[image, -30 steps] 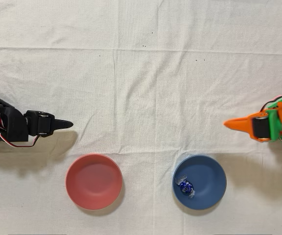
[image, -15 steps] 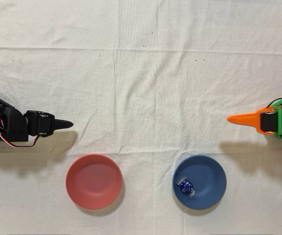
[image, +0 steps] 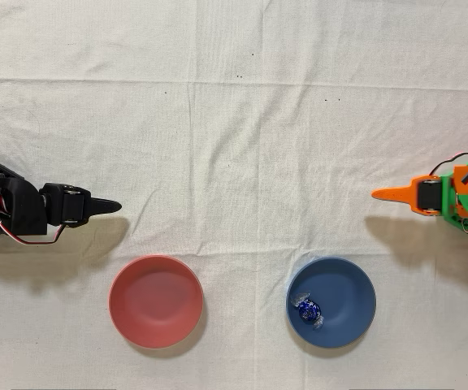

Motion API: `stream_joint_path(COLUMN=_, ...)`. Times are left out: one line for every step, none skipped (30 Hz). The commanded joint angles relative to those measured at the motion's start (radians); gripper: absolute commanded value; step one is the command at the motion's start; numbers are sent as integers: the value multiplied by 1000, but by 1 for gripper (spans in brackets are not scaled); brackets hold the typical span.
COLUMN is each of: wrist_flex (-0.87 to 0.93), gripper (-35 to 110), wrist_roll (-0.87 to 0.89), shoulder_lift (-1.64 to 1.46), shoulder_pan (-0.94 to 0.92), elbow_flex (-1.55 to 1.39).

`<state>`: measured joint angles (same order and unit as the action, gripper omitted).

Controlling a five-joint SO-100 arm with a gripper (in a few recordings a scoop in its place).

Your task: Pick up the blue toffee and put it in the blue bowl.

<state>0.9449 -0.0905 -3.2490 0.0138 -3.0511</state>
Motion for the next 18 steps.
stream_joint_path(wrist_flex=-8, gripper=0, wrist_roll=-2, shoulder_lift=-15, shoulder_pan=14, elbow_flex=-15)
stream_joint_path(wrist_flex=-8, gripper=0, wrist_roll=0, shoulder_lift=-15, shoulder_pan=15, elbow_flex=-25)
stream_joint_path(wrist_flex=-8, gripper=0, wrist_roll=0, shoulder_lift=-15, shoulder_pan=15, elbow_flex=-37)
stream_joint_path(wrist_flex=-8, gripper=0, wrist_roll=-2, shoulder_lift=-15, shoulder_pan=15, elbow_flex=-51)
stream_joint_path(wrist_flex=-8, gripper=0, wrist_roll=-9, shoulder_lift=-15, shoulder_pan=15, elbow_flex=-64)
stream_joint_path(wrist_flex=-5, gripper=0, wrist_roll=-15, shoulder_lift=-15, shoulder_pan=12, elbow_flex=-74)
stream_joint_path(wrist_flex=8, gripper=0, wrist_roll=-11, shoulder_lift=-17, shoulder_pan=9, elbow_flex=-74)
stream_joint_path(wrist_flex=17, gripper=0, wrist_roll=-11, shoulder_lift=-17, shoulder_pan=9, elbow_flex=-74)
stream_joint_path(wrist_flex=25, gripper=0, wrist_roll=-14, shoulder_lift=-17, shoulder_pan=9, elbow_flex=-74)
stream_joint_path(wrist_flex=32, gripper=0, wrist_roll=-21, shoulder_lift=-17, shoulder_pan=9, elbow_flex=-74)
stream_joint_path(wrist_flex=38, gripper=0, wrist_roll=-28, shoulder_lift=-17, shoulder_pan=9, elbow_flex=-74)
stream_joint_path(wrist_flex=51, gripper=0, wrist_roll=-34, shoulder_lift=-17, shoulder_pan=9, elbow_flex=-74)
stream_joint_path(wrist_flex=69, gripper=0, wrist_roll=-37, shoulder_lift=-17, shoulder_pan=9, elbow_flex=-74)
stream_joint_path(wrist_flex=89, gripper=0, wrist_roll=-43, shoulder_lift=-17, shoulder_pan=9, elbow_flex=-74)
stream_joint_path(wrist_flex=104, gripper=0, wrist_roll=-54, shoulder_lift=-17, shoulder_pan=8, elbow_flex=-74)
stream_joint_path(wrist_flex=120, gripper=0, wrist_roll=-66, shoulder_lift=-17, shoulder_pan=6, elbow_flex=-74)
stream_joint_path(wrist_flex=138, gripper=0, wrist_roll=-78, shoulder_lift=-17, shoulder_pan=5, elbow_flex=-74)
stream_joint_path(wrist_flex=138, gripper=0, wrist_roll=-78, shoulder_lift=-17, shoulder_pan=5, elbow_flex=-74)
